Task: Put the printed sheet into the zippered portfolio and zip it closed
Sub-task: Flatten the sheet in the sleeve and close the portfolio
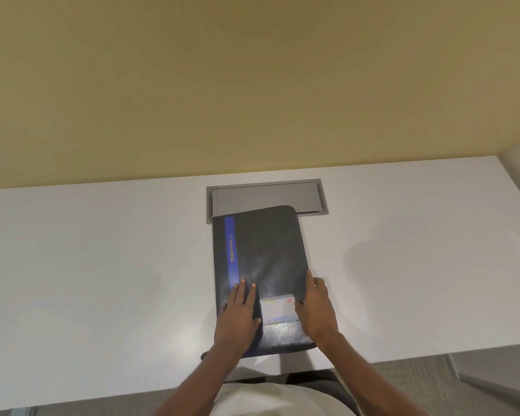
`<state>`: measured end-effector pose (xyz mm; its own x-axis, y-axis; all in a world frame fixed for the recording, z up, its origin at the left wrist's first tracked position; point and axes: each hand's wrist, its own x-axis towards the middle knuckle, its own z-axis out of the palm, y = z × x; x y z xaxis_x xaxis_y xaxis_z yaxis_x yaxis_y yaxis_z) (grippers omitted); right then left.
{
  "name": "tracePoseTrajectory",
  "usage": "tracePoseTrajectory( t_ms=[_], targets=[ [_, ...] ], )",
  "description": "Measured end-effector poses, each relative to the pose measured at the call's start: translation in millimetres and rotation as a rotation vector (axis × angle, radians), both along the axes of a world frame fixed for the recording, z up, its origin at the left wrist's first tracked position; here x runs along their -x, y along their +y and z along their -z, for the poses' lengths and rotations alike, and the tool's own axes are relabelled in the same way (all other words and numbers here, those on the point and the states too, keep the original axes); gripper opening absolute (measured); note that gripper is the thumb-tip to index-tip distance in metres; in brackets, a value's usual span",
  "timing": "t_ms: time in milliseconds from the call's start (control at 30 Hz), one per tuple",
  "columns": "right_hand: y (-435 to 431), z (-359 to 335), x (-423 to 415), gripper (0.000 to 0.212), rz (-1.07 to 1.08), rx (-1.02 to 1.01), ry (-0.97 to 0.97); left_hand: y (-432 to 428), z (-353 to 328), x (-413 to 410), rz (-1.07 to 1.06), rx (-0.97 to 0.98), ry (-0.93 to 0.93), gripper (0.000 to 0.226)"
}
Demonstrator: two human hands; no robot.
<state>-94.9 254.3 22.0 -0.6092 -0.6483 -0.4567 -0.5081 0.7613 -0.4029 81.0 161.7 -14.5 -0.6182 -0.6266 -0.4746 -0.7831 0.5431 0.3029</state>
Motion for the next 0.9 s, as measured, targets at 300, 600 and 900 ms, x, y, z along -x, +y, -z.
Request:
tracePoseTrajectory(
  t_ms=[300,600,900],
  targets=[
    [11,39,-3,0.078,-0.274,-0.217,0.15,11,14,17,0.061,0.094,-0.184,0.084],
    [9,49,2,0.077,-0.436,-0.36,0.266,14,26,7,0.072,0.117,-0.125,0.083],
    [14,49,-9,0.077,-0.291,-0.21,0.229,20,31,-34,0.088,0.137,-0.013,0.068]
  ],
)
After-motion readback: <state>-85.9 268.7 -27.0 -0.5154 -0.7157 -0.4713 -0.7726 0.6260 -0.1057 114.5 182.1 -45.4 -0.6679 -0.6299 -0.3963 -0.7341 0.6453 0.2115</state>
